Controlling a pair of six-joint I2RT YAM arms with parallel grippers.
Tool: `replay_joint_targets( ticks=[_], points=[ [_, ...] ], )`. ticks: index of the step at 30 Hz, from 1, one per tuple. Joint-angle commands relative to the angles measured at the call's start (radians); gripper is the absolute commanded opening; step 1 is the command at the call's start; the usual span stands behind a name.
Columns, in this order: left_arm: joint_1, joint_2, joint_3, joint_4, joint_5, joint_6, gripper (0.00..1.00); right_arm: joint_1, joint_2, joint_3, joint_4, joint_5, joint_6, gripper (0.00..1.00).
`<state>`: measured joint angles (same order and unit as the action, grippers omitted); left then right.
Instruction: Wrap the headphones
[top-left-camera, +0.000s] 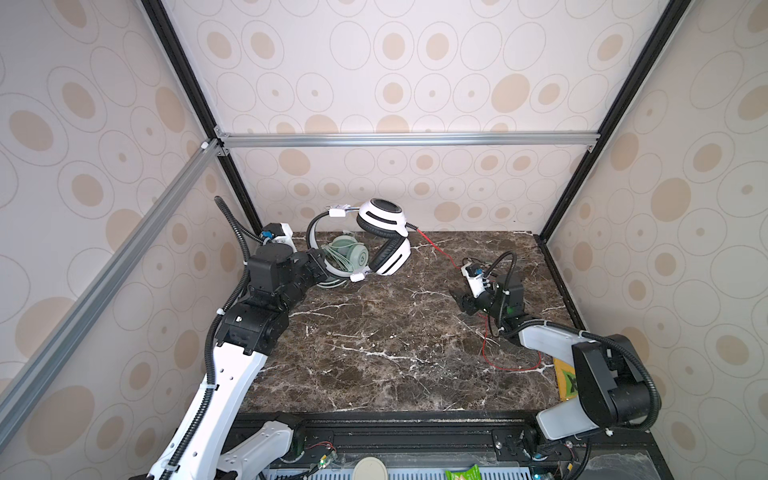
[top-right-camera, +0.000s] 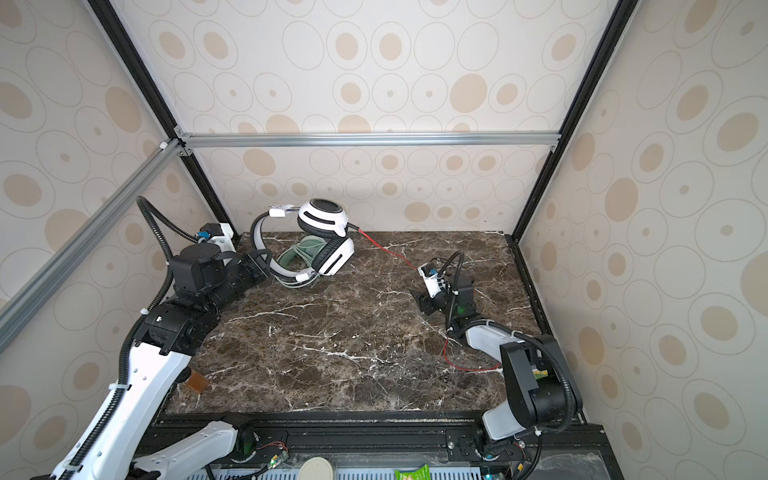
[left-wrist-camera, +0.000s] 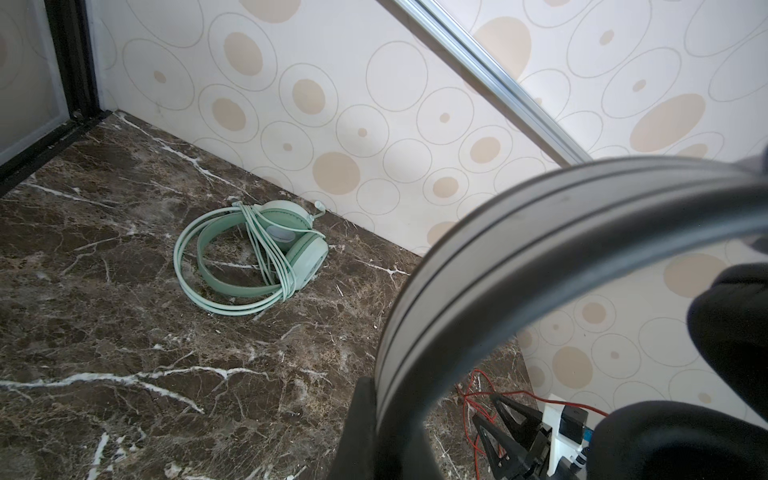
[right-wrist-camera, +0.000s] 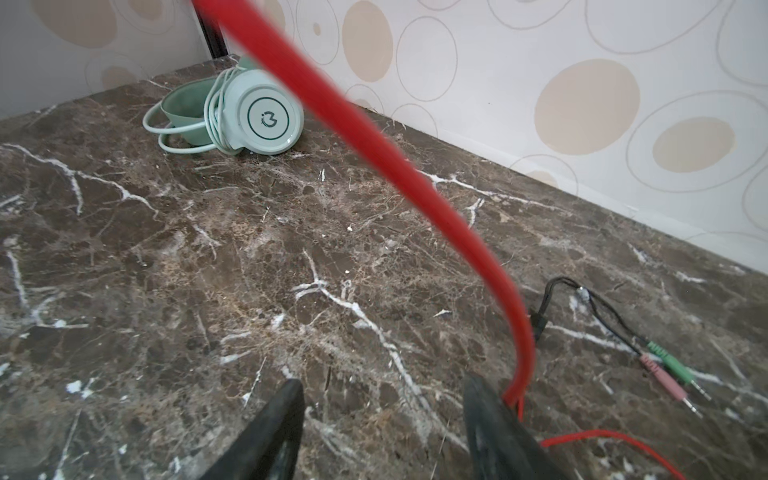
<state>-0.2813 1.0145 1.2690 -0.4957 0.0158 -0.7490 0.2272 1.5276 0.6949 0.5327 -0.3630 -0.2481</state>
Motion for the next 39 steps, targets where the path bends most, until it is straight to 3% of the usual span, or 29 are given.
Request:
replay_joint_targets(
  ticks=[1, 5, 12, 15, 23, 26, 31, 33, 39],
  points=[
    [0.018, 0.006, 0.075, 0.033, 0.003, -0.001, 0.0, -0.007, -0.007, 0.028, 0.024, -0.077, -0.074, 0.6],
    [0.033, 0.021, 0.086, 0.004, 0.012, 0.005, 0.0, -0.036, -0.08, -0.068, 0.123, -0.181, -0.057, 0.6],
    [0.054, 0.018, 0.076, 0.013, 0.036, 0.007, 0.0, -0.055, -0.161, -0.219, 0.306, -0.141, -0.018, 0.6],
    [0.059, 0.031, 0.091, 0.005, 0.042, 0.015, 0.0, -0.077, -0.172, -0.284, 0.463, -0.187, 0.042, 0.6],
    [0.073, 0.042, 0.09, 0.013, 0.052, 0.02, 0.0, -0.107, -0.184, -0.324, 0.609, -0.325, 0.101, 0.6],
    [0.078, 0.043, 0.089, 0.014, 0.065, 0.021, 0.0, -0.108, -0.18, -0.324, 0.597, -0.276, 0.088, 0.6],
    [0.084, 0.043, 0.093, 0.008, 0.064, 0.025, 0.0, -0.12, -0.148, -0.379, 0.762, -0.111, 0.122, 0.67],
    [0.087, 0.043, 0.093, 0.005, 0.067, 0.025, 0.0, -0.127, -0.142, -0.373, 0.752, -0.093, 0.122, 0.67],
    [0.092, 0.047, 0.102, 0.003, 0.075, 0.026, 0.0, -0.13, -0.079, -0.265, 0.588, -0.296, 0.121, 0.61]
  ],
)
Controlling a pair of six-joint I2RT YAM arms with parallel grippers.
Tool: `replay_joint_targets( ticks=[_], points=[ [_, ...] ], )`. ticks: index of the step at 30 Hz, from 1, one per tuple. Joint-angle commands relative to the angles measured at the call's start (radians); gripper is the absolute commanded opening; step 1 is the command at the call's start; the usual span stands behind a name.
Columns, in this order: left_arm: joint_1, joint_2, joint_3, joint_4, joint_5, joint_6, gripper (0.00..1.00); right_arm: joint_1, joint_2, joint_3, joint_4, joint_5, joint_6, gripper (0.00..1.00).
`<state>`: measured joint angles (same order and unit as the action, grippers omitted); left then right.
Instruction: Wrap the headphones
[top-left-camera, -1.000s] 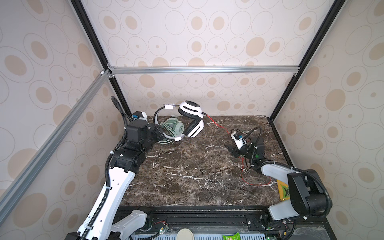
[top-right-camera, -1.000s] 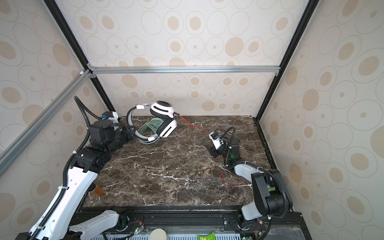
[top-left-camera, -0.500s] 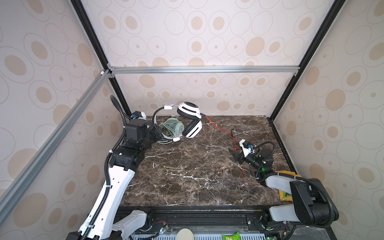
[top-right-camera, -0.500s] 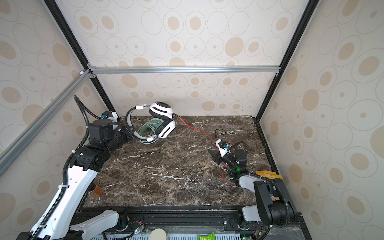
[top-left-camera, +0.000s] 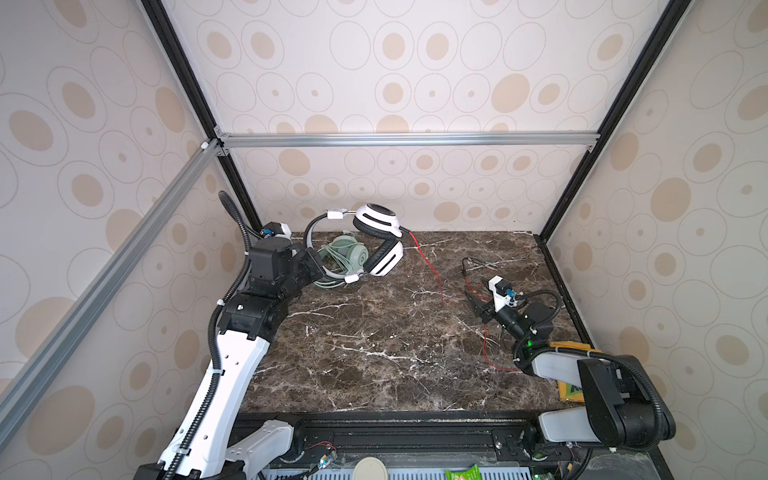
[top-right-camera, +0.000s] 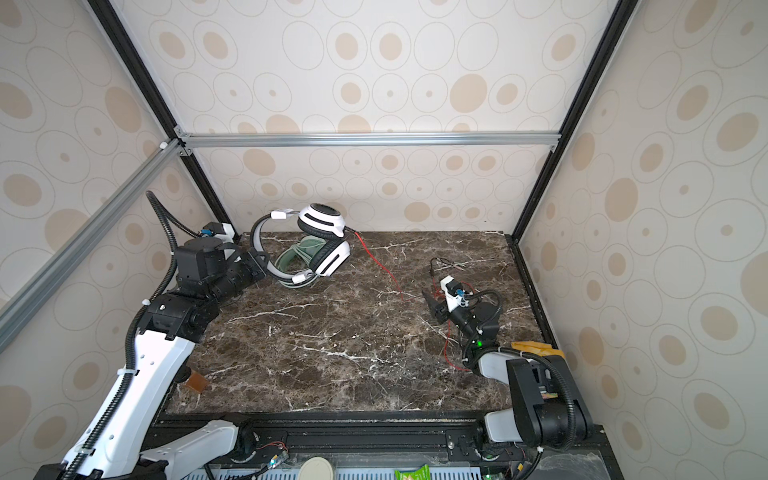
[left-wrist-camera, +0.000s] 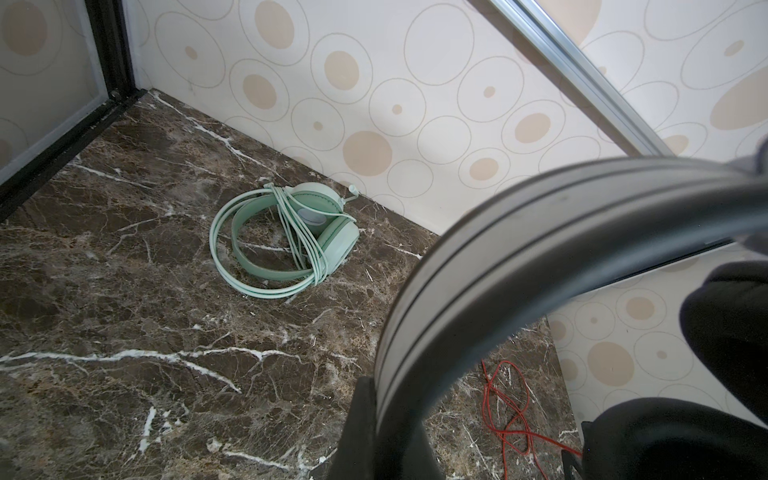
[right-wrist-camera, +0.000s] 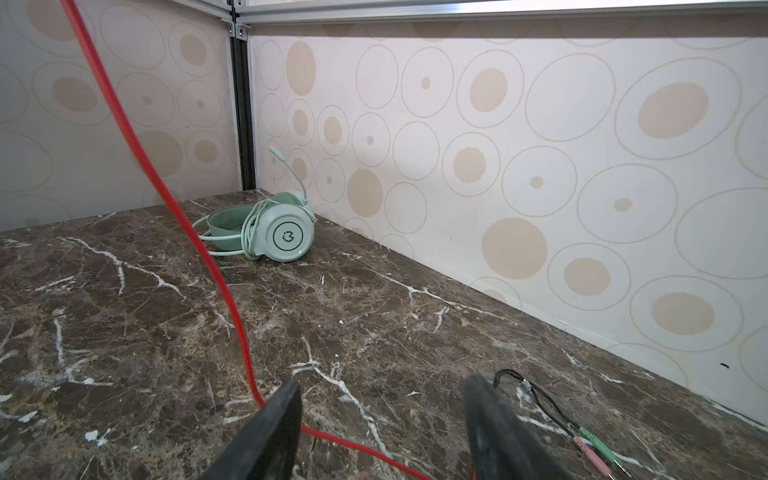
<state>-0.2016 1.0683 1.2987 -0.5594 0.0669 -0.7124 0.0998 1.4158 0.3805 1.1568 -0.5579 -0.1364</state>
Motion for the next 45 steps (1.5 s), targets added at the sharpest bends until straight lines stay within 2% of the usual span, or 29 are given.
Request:
replay_joint_targets(
  ticks=[1, 4, 10, 13, 22, 32, 33, 37, 42, 43, 45],
  points=[
    [0.013, -0.007, 0.075, 0.066, 0.025, -0.011, 0.0, -0.002, 0.052, 0.066, -0.046, -0.144, 0.016, 0.61],
    [0.014, -0.002, 0.083, 0.065, 0.031, -0.014, 0.0, -0.003, 0.108, 0.116, -0.102, -0.257, 0.011, 0.61],
    [0.018, -0.001, 0.1, 0.057, 0.031, -0.015, 0.0, -0.003, 0.168, 0.15, -0.11, -0.325, 0.007, 0.59],
    [0.02, 0.002, 0.113, 0.048, 0.028, -0.013, 0.0, -0.001, 0.152, 0.168, -0.182, -0.364, -0.014, 0.58],
    [0.026, 0.025, 0.17, 0.051, 0.065, -0.029, 0.0, 0.053, 0.08, 0.205, -0.46, -0.264, -0.178, 0.58],
    [0.029, 0.032, 0.173, 0.076, 0.124, -0.073, 0.0, 0.074, 0.121, 0.264, -0.46, -0.23, -0.175, 0.58],
    [0.029, 0.032, 0.172, 0.077, 0.127, -0.076, 0.0, 0.074, 0.126, 0.273, -0.46, -0.236, -0.172, 0.56],
    [0.03, 0.035, 0.176, 0.074, 0.131, -0.085, 0.0, 0.074, 0.135, 0.284, -0.46, -0.26, -0.159, 0.39],
    [0.033, 0.036, 0.18, 0.078, 0.147, -0.098, 0.0, 0.079, 0.127, 0.246, -0.426, -0.299, -0.144, 0.35],
    [0.033, 0.037, 0.179, 0.081, 0.149, -0.1, 0.0, 0.084, 0.124, 0.241, -0.429, -0.305, -0.146, 0.3],
    [0.033, 0.039, 0.178, 0.082, 0.151, -0.103, 0.0, 0.086, 0.12, 0.238, -0.435, -0.316, -0.142, 0.13]
  ],
)
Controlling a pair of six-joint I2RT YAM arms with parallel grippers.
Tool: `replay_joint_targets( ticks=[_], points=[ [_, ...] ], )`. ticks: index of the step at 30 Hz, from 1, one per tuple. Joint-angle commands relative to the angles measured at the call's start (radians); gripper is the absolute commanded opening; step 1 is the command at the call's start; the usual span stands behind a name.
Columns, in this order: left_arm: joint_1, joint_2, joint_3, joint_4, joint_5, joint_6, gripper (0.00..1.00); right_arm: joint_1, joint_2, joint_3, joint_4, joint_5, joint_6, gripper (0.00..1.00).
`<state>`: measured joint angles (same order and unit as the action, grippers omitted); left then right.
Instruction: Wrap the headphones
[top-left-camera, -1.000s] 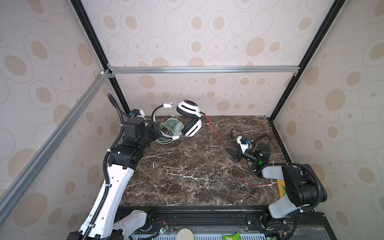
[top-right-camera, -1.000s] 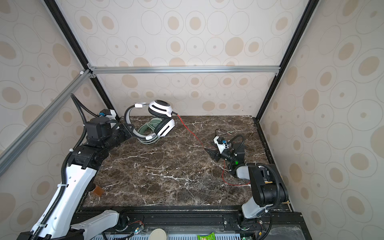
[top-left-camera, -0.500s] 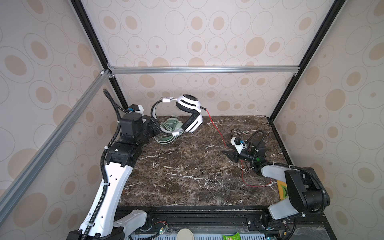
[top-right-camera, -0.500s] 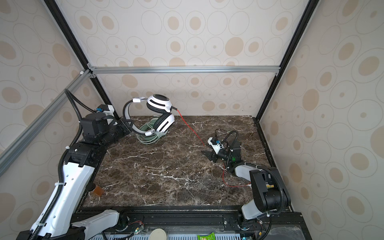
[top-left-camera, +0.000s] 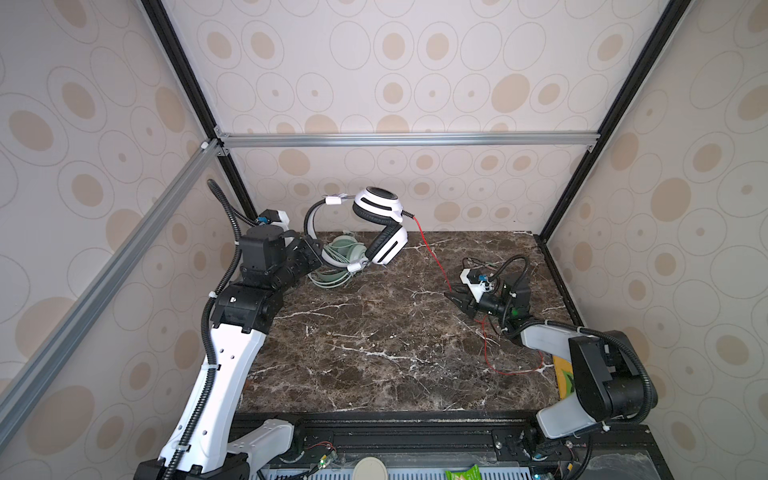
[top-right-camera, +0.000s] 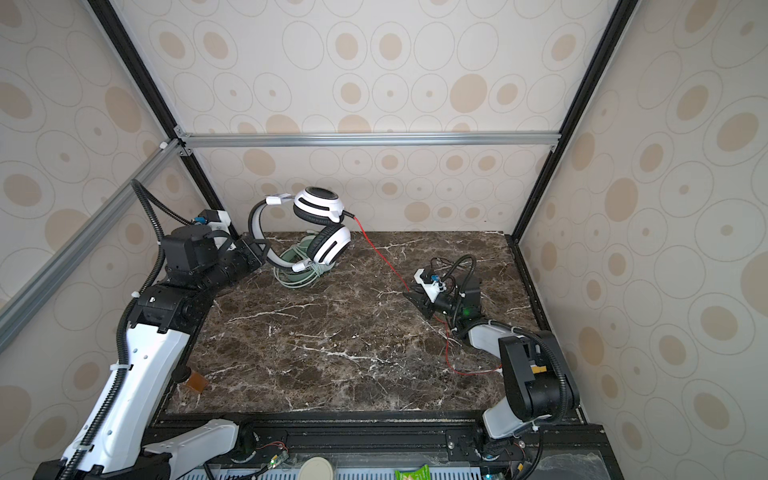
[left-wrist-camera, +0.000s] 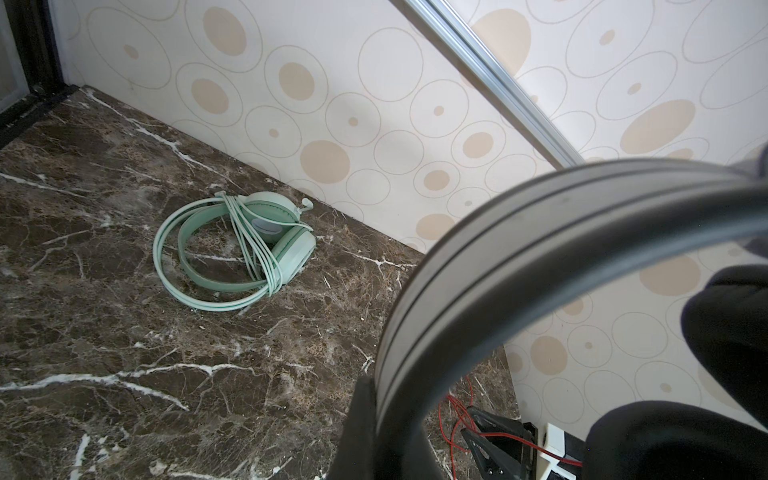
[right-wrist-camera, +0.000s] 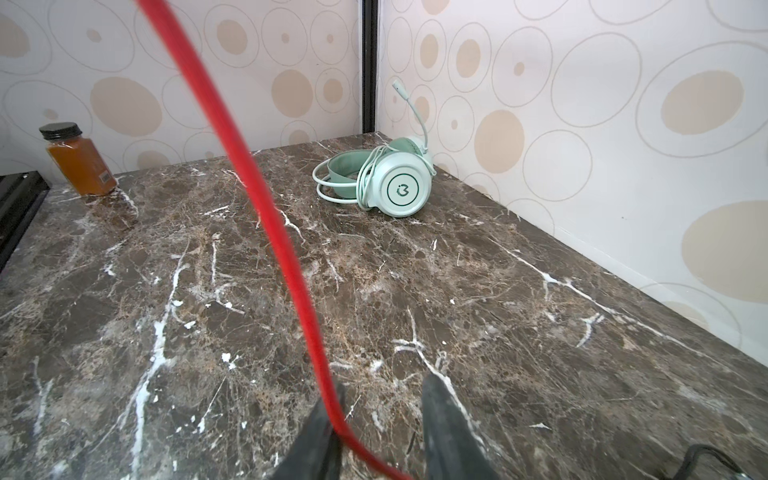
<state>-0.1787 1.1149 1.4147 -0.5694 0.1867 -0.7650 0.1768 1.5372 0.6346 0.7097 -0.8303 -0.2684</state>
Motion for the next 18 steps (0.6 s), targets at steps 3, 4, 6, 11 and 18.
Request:
replay_joint_targets(
  ticks=[3, 4, 6, 11, 18],
  points=[
    [0.012, 0.0, 0.059, 0.096, 0.027, -0.052, 0.0, 0.009, -0.026, -0.036, 0.032, -0.037, 0.021, 0.0],
    [0.012, 0.004, 0.05, 0.104, 0.024, -0.05, 0.0, 0.009, -0.049, -0.053, 0.047, -0.025, 0.036, 0.0],
    [0.012, 0.016, 0.027, 0.115, 0.002, -0.042, 0.0, 0.01, -0.113, -0.082, 0.036, 0.021, 0.061, 0.0],
    [0.012, 0.087, -0.025, 0.141, -0.114, 0.06, 0.0, 0.086, -0.361, -0.056, -0.405, 0.39, -0.048, 0.0],
    [-0.009, 0.257, -0.009, 0.134, -0.227, 0.159, 0.0, 0.213, -0.641, -0.038, -0.708, 0.78, -0.093, 0.0]
  ],
)
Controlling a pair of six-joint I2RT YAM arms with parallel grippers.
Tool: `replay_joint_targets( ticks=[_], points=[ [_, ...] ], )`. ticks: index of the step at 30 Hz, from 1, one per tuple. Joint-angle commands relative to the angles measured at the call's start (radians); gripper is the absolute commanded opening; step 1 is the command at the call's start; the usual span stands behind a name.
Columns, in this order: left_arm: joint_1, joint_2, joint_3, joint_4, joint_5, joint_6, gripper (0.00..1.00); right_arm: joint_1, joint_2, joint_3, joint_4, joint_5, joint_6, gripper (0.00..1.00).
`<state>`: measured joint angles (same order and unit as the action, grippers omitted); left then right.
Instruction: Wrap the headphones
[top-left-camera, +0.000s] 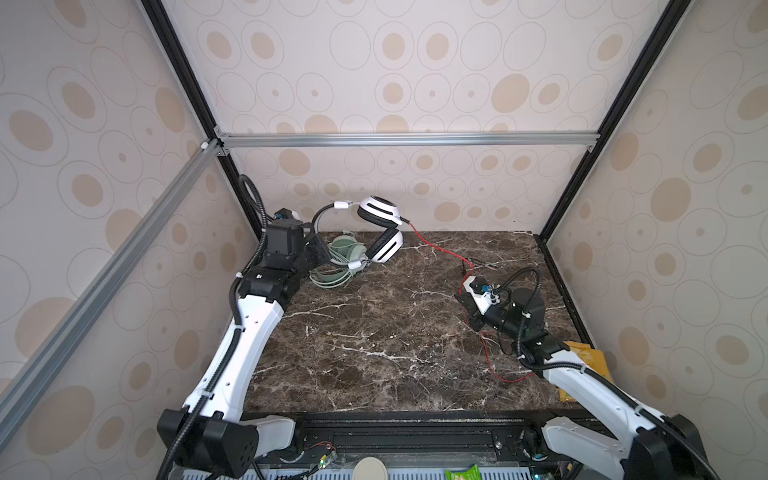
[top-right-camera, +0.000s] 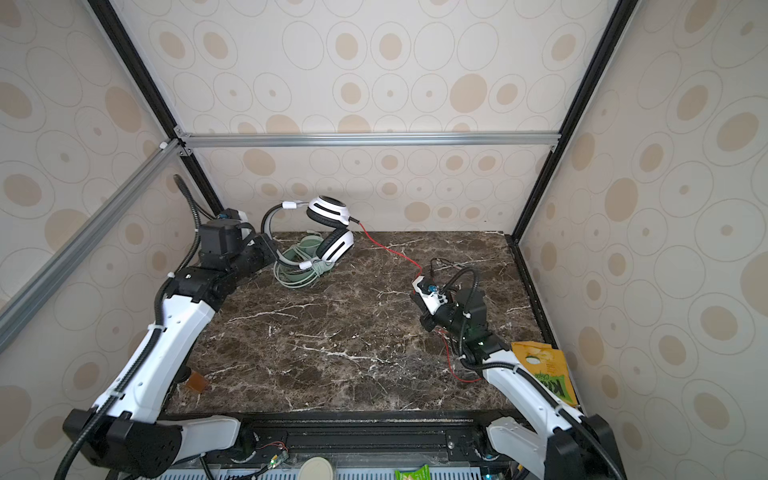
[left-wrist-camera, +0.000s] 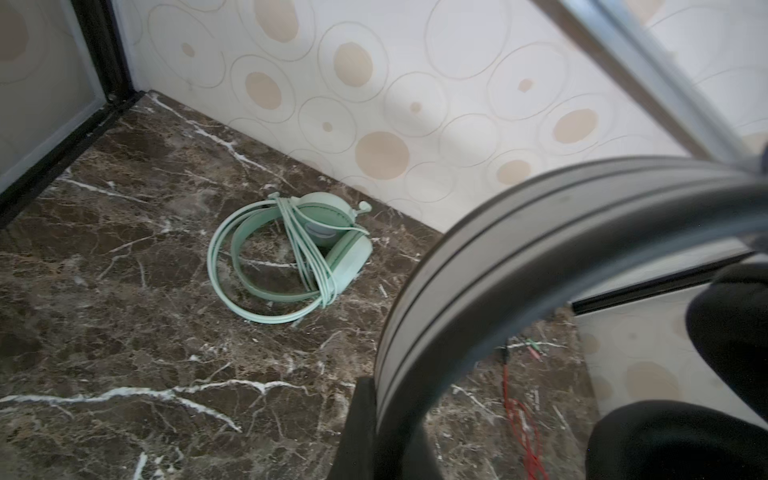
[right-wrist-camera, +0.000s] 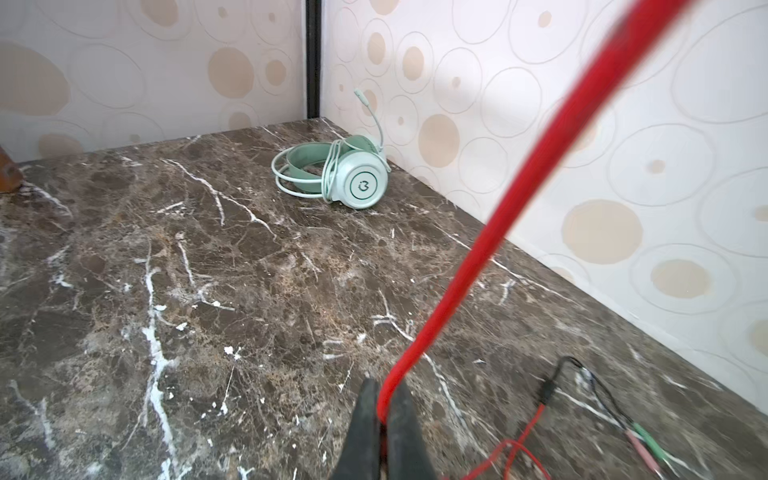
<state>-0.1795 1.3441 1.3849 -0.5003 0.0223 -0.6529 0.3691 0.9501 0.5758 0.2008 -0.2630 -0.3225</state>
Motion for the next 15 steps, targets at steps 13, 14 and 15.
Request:
replay_joint_targets(
  ticks=[13, 14, 15],
  points=[
    [-0.197, 0.144, -0.126, 0.191, -0.146, 0.139, 0.0, 0.208, -0.146, 0.071, -0.366, 0.381, -0.084, 0.0],
    [-0.205, 0.154, -0.124, 0.184, -0.134, 0.147, 0.0, 0.218, -0.14, 0.075, -0.363, 0.385, -0.092, 0.0],
    [-0.218, 0.168, -0.118, 0.174, -0.125, 0.155, 0.0, 0.229, -0.129, 0.079, -0.356, 0.391, -0.1, 0.0]
  ],
)
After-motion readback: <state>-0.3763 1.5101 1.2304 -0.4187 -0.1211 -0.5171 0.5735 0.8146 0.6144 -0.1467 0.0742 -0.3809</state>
